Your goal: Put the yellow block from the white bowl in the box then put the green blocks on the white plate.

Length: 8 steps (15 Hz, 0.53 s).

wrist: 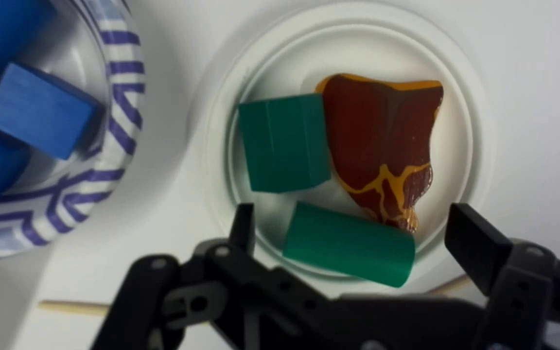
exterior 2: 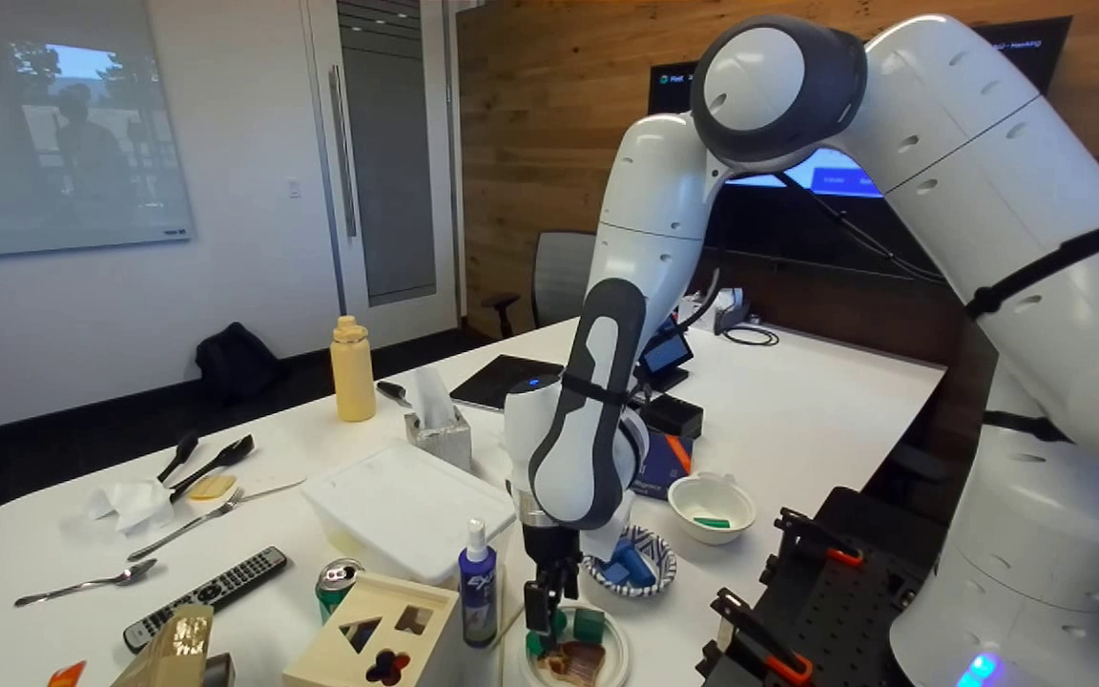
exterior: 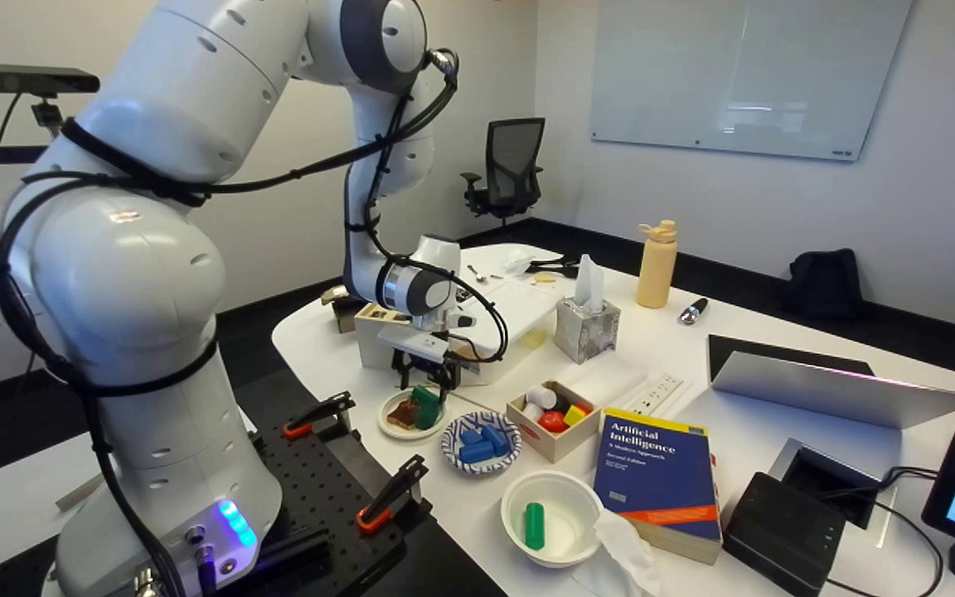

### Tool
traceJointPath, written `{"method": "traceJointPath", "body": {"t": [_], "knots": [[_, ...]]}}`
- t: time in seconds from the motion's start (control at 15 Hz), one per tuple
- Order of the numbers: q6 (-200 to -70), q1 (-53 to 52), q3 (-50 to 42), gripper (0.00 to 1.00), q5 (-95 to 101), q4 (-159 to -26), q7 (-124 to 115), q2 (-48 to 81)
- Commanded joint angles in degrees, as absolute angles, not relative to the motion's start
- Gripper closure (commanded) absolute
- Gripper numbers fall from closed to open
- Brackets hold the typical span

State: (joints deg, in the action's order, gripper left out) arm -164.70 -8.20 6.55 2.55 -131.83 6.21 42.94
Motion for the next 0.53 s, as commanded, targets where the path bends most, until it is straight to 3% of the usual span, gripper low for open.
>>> {"method": "traceJointPath", "body": {"t": [0.0, 0.47], "knots": [[-153.5, -0.9, 8.9, 0.00, -0.6, -135.8, 6.1, 34.6], [-143.4, 11.1, 1.3, 0.00, -8.8, -138.0, 7.2, 22.0]]}}
